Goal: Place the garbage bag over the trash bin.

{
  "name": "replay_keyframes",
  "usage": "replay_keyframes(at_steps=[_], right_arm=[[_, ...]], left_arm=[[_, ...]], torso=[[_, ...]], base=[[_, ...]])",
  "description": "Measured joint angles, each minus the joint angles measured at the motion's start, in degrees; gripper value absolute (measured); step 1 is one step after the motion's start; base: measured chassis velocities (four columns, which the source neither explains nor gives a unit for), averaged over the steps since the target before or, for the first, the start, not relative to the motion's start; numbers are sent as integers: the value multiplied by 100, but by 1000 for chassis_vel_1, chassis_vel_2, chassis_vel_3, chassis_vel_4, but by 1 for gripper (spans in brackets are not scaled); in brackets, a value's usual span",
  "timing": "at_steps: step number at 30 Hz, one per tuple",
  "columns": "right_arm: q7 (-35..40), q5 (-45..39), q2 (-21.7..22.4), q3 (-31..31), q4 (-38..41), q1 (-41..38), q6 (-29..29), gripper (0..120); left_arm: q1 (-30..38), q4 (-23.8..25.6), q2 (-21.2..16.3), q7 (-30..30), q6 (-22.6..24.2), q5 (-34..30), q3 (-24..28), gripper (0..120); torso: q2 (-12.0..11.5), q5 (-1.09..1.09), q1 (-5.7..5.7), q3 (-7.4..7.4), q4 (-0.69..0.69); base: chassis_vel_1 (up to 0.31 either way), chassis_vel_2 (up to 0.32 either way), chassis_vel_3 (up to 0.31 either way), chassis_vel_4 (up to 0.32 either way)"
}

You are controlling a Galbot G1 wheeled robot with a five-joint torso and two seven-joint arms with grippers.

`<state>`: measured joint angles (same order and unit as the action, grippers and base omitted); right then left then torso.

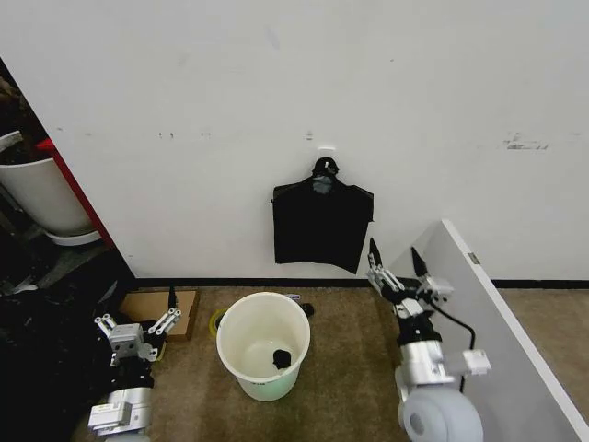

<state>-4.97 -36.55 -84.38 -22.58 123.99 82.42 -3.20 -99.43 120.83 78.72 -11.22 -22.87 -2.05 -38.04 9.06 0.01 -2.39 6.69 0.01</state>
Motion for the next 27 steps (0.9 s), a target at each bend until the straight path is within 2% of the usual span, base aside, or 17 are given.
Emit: replay_keyframes(at_steps=[2,8,15,27], right_arm=[[-78,-282,79,49,-80,-140,136,100],[-254,-1943,502,365,-662,-1115,810,100],[-50,-3100,516,576,-1353,-2153,1230,100],[244,-3532,20,704,-2469,-3166,1406,100]], left_arm=[[7,-2,10,7,-3,-5,-10,100],[33,-104,194,92,-97,51,46,100],[18,-171,415,280,-297,248,204,100],[-91,-118,187,420,-339,268,174,100]], torso=[[0,0,0,0,0],[0,0,0,0,0],[0,-1,0,0,0],[0,-2,0,0,1]], base=[[0,0,0,0],[0,0,0,0],[0,0,0,0],[0,0,0,0]])
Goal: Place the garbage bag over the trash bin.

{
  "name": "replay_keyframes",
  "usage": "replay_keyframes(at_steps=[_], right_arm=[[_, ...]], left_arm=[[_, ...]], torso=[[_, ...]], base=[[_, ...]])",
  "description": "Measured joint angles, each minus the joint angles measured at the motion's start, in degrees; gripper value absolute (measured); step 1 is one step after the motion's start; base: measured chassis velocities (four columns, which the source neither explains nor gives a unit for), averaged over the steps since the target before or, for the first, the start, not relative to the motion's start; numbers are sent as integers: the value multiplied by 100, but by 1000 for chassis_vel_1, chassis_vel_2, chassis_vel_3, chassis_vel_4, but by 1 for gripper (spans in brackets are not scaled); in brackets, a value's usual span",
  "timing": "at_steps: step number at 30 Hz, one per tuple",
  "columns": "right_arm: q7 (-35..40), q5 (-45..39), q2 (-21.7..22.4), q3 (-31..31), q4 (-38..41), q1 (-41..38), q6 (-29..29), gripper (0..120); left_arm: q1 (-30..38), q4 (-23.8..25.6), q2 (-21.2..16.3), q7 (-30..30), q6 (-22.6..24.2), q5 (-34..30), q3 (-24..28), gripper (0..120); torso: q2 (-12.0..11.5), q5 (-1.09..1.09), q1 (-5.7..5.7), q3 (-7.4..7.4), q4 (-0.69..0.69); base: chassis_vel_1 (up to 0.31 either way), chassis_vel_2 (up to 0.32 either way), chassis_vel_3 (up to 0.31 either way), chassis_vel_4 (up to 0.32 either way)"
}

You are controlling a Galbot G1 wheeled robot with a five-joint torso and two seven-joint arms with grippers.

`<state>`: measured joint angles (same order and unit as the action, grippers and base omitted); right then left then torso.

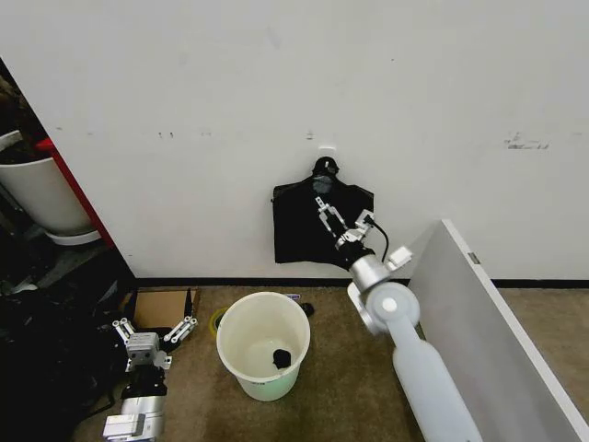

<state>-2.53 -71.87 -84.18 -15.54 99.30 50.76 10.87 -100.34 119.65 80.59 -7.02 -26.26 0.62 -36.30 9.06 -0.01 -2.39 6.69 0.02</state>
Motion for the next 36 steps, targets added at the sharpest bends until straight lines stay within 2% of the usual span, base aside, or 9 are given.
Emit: replay_keyframes(at_steps=[4,12,17,24,36], right_arm=[[-34,56,-284,-122,-668,-531,12,100],[-211,264,-364,-173,-1327,-884,10,100],[-285,376,-392,-247,-1596,-939,-3,100],[-317,456,-419,-334,-1925,-1104,-3,100],[-461,626,-426,-489,-2190,-1187,-24,100]], left_arm=[[-146,92,-61,-13,13,19,-41,100],[-258,173,68,-48,11,126,-75,100],[-267,174,77,-58,2,149,-76,100],[-182,173,-136,-71,8,219,-79,100],[-154,217,-91,-93,12,155,-162,100]], torso=[[0,1,0,0,-2],[1,1,0,0,-1],[1,1,1,0,-1],[1,1,1,0,0],[1,1,1,0,-1]], base=[[0,0,0,0],[0,0,0,0],[0,0,0,0],[0,0,0,0],[0,0,0,0]])
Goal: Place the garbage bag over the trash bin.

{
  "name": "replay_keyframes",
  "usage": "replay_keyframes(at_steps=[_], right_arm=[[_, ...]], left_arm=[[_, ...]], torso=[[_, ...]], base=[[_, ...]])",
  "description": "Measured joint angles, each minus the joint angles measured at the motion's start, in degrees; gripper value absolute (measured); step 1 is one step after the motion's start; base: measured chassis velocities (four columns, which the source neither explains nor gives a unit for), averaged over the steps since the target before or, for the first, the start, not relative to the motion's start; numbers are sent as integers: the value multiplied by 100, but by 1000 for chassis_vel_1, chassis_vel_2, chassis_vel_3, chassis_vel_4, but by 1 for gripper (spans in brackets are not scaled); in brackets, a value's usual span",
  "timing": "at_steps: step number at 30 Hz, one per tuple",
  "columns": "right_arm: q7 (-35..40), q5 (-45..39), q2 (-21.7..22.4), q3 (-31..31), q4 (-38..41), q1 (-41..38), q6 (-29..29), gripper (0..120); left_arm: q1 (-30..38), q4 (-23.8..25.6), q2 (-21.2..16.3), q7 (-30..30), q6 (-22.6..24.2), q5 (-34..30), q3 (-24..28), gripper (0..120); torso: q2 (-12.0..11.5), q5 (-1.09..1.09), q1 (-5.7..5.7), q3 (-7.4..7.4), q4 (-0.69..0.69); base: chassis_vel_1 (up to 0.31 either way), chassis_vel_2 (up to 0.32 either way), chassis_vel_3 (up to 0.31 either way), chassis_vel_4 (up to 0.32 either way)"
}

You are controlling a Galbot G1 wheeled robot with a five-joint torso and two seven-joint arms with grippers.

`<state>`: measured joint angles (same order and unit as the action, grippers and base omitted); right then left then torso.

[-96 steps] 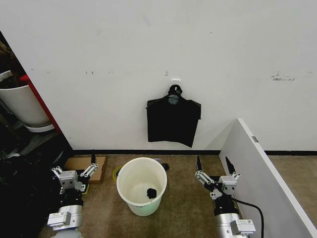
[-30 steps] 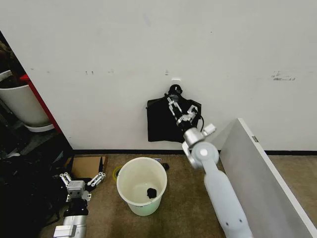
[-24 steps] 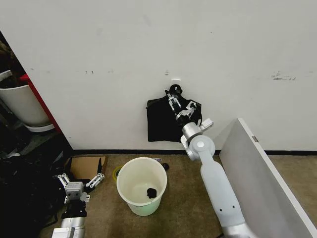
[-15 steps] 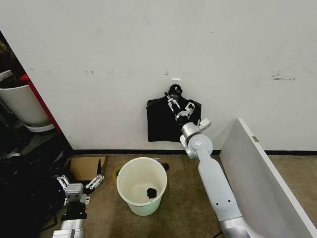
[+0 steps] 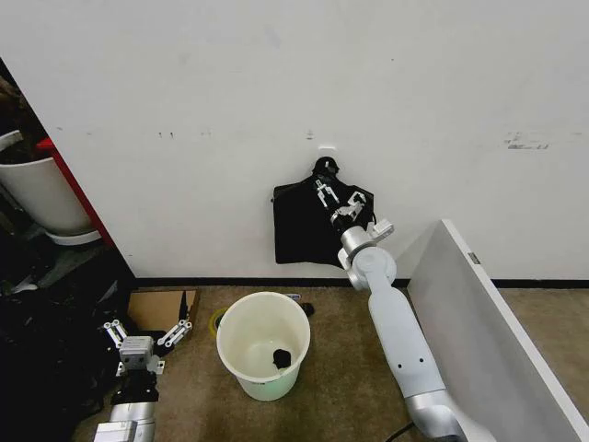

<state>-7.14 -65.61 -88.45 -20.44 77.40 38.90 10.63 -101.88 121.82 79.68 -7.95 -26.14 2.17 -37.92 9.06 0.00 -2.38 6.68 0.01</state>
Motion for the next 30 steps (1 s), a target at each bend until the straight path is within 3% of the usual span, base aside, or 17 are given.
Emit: replay_keyframes(at_steps=[13,25,27,30], right_arm=[[-216,-70,-113,-57,-24,-103,-51,100],[-300,72,-63,-17,131,106,-74,58],[-321,106,-44,-17,161,187,-89,62],[-393,141,-18,-44,190,375,-116,77]], left_arm=[[-81,116,76,-4,9,-2,2,100],[-76,116,113,-7,11,-4,35,100],[-73,107,115,-8,11,-5,35,100],[-65,71,121,-13,11,-13,49,100]], torso=[[0,0,0,0,0],[0,0,0,0,0],[0,0,0,0,0],[0,1,0,0,1]], base=[[0,0,0,0],[0,0,0,0],[0,0,0,0],[0,0,0,0]])
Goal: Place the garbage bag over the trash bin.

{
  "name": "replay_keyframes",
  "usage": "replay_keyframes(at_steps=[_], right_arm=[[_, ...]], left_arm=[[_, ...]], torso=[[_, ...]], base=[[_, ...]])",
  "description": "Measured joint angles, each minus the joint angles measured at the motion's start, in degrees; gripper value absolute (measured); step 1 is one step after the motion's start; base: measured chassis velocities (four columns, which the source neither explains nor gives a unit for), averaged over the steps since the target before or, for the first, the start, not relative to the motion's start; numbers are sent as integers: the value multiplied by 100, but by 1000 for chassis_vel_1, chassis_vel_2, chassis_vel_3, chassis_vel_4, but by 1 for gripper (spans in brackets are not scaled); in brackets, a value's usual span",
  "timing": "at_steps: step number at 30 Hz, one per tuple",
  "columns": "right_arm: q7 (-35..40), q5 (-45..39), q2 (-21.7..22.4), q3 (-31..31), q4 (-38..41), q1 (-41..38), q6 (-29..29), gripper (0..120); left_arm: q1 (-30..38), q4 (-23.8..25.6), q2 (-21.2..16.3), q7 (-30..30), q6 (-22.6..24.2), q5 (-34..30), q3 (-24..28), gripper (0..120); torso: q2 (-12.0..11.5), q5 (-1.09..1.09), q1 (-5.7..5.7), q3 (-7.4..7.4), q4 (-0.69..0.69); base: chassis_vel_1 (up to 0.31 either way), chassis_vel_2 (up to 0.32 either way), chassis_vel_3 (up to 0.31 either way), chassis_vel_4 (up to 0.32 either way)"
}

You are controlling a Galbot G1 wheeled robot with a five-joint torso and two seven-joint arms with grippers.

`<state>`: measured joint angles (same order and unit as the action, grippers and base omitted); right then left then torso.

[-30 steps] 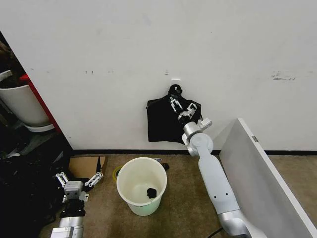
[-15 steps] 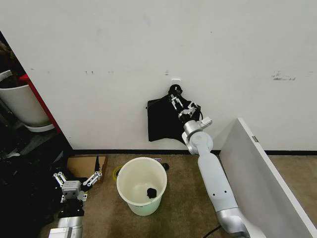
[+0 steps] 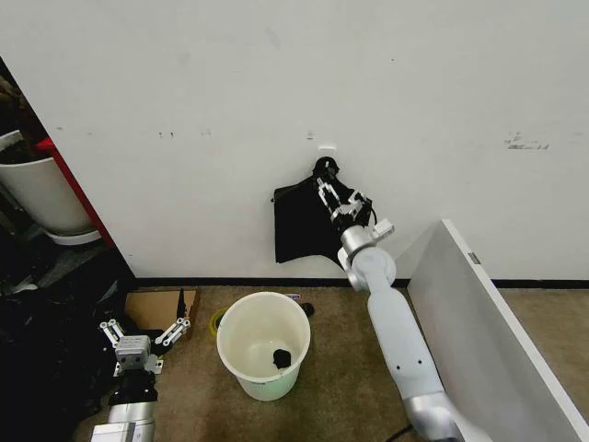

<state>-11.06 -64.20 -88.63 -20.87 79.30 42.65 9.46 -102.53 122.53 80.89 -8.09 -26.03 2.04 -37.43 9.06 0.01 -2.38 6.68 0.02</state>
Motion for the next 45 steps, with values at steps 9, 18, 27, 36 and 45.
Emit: replay_keyframes(at_steps=[9,18,27,36,45], right_arm=[[-143,-186,-99,-222,-263,-178,-108,100],[-407,-242,-65,-235,-375,-333,-136,100],[-1242,1056,150,-56,-580,-359,-555,100],[-1638,2830,483,-9,-805,-337,-1335,100],[-1586,3540,383,92,-972,-505,-1652,100]], left_arm=[[-38,49,-11,1,3,3,-11,100],[-74,103,-21,9,0,-2,-32,100],[-97,128,-11,19,-18,-2,-44,100],[-63,74,4,32,-31,-2,-7,100],[-44,51,-7,41,-31,-6,-15,100]], torso=[[0,-1,0,0,-2],[0,-1,0,0,-1],[0,-1,0,0,-2],[0,0,0,0,0],[0,-1,0,0,-2]], base=[[0,0,0,0],[0,0,0,0],[0,0,0,0],[0,0,0,0],[0,0,0,0]])
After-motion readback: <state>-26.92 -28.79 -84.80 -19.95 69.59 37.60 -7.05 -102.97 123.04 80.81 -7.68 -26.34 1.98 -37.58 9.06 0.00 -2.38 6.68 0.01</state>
